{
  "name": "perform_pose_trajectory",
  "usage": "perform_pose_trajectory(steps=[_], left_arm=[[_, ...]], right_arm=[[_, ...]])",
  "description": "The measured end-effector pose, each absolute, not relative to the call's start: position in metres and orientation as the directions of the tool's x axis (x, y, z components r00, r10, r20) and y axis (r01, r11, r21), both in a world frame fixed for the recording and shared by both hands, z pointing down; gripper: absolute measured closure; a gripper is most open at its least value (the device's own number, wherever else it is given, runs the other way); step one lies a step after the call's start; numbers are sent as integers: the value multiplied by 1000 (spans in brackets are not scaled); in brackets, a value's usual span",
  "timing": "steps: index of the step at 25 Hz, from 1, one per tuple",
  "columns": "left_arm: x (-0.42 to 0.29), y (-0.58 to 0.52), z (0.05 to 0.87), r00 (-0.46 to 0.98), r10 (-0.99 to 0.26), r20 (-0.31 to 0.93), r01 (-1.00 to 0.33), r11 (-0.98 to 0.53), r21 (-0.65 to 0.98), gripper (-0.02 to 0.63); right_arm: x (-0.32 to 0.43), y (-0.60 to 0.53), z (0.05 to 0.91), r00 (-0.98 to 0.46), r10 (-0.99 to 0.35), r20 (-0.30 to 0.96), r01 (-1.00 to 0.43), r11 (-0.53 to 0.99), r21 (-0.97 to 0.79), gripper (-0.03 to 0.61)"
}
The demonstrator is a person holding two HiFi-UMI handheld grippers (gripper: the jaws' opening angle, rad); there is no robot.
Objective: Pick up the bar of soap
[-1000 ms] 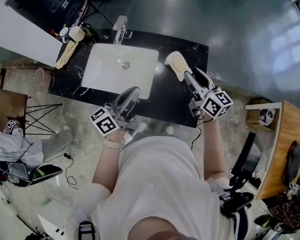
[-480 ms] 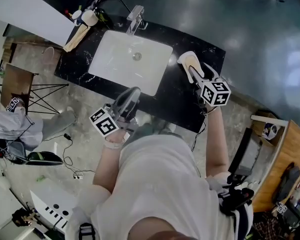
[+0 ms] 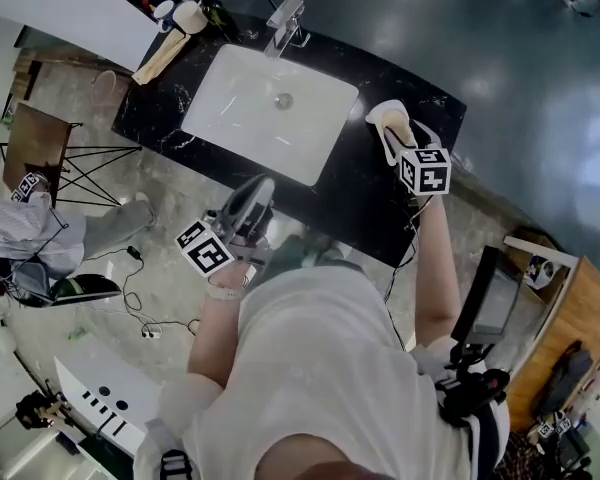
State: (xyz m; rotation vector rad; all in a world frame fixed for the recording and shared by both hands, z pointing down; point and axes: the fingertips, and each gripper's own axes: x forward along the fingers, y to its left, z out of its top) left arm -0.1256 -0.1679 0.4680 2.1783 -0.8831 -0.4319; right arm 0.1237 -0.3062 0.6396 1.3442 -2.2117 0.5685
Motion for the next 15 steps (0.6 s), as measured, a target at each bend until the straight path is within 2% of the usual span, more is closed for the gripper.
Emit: perform_pose_trajectory(steps=[7, 15], left_arm=[[-136, -165, 472, 682, -731, -22, -479, -469, 742, 606], [-138, -167, 473, 675, -737, -18, -483, -461, 745, 606]], right_arm=[[119, -311, 657, -372, -656, 657, -885, 463, -39, 322], [118, -313, 659, -408, -631, 660, -878, 470, -94, 322]])
